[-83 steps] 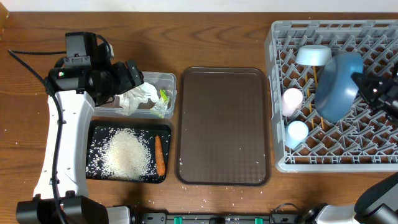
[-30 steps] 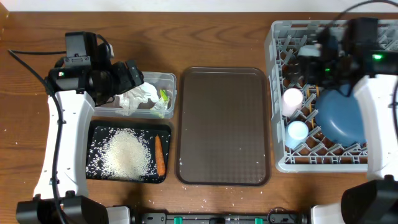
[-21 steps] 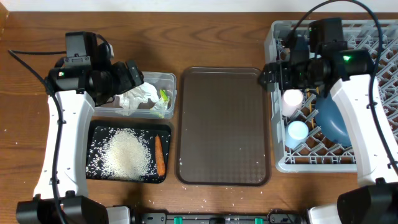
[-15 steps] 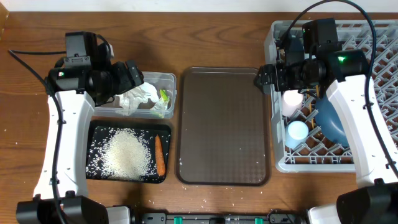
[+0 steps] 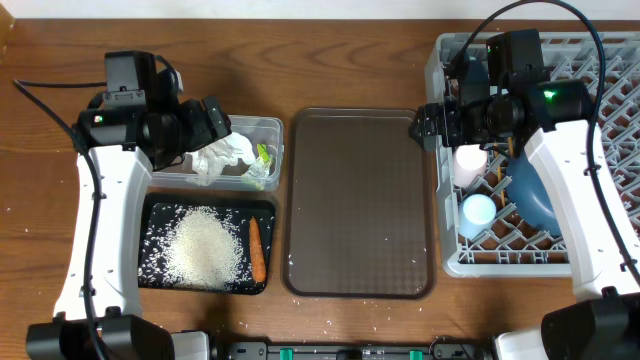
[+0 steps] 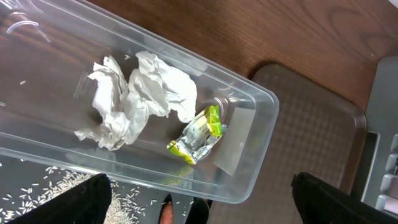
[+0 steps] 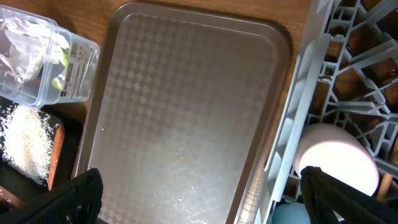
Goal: Sort waste into correct bins and load items into the dishwasher rack
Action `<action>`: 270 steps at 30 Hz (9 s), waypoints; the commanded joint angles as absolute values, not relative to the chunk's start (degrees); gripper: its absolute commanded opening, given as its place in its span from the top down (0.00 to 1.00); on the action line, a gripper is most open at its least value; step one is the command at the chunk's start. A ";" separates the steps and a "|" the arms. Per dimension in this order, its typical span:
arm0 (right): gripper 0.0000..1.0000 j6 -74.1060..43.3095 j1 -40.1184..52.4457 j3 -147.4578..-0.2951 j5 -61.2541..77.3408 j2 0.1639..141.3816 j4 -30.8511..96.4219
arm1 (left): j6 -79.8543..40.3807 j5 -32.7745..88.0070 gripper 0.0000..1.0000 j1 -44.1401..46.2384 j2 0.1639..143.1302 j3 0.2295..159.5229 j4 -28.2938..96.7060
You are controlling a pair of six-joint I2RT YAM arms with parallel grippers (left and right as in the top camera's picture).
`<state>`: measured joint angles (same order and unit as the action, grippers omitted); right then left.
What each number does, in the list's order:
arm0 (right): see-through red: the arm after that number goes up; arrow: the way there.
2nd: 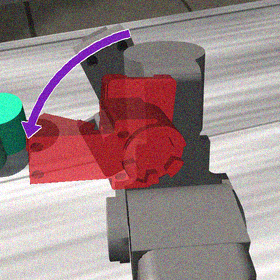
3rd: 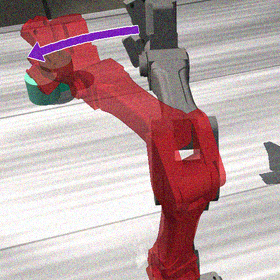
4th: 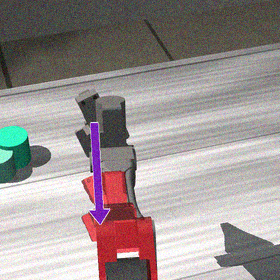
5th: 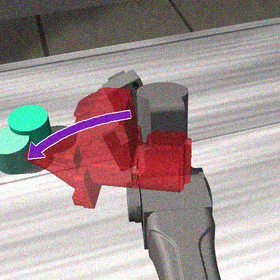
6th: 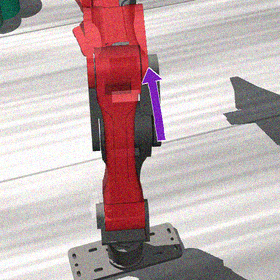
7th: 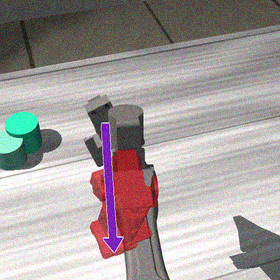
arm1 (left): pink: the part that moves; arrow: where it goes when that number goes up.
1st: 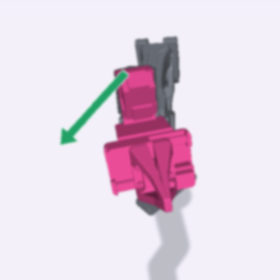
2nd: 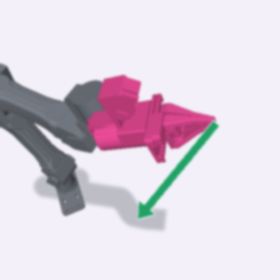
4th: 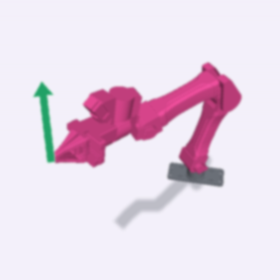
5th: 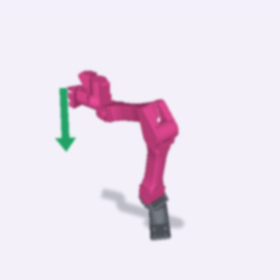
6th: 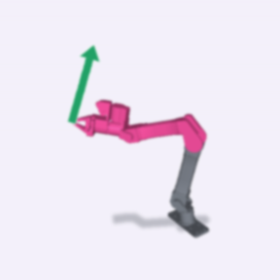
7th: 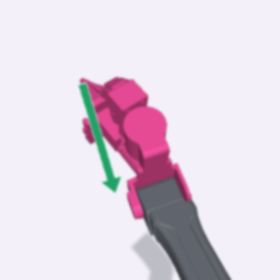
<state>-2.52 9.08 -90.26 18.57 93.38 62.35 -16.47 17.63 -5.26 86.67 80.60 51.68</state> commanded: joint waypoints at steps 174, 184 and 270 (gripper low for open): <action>0.01 3.51 -0.95 -0.32 12.88 0.32 3.18 | -16.10 17.26 0.05 -5.45 86.70 81.12 51.81; 0.01 3.49 -0.95 -0.32 12.88 0.32 3.20 | -16.10 17.26 0.05 -5.45 86.70 81.12 51.83; 0.01 3.49 -0.95 -0.32 12.88 0.32 3.20 | -15.25 8.32 0.05 5.52 0.10 0.23 3.16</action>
<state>2.76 -0.43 -0.38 13.21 0.69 2.85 -16.25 8.08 6.02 0.58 0.60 0.32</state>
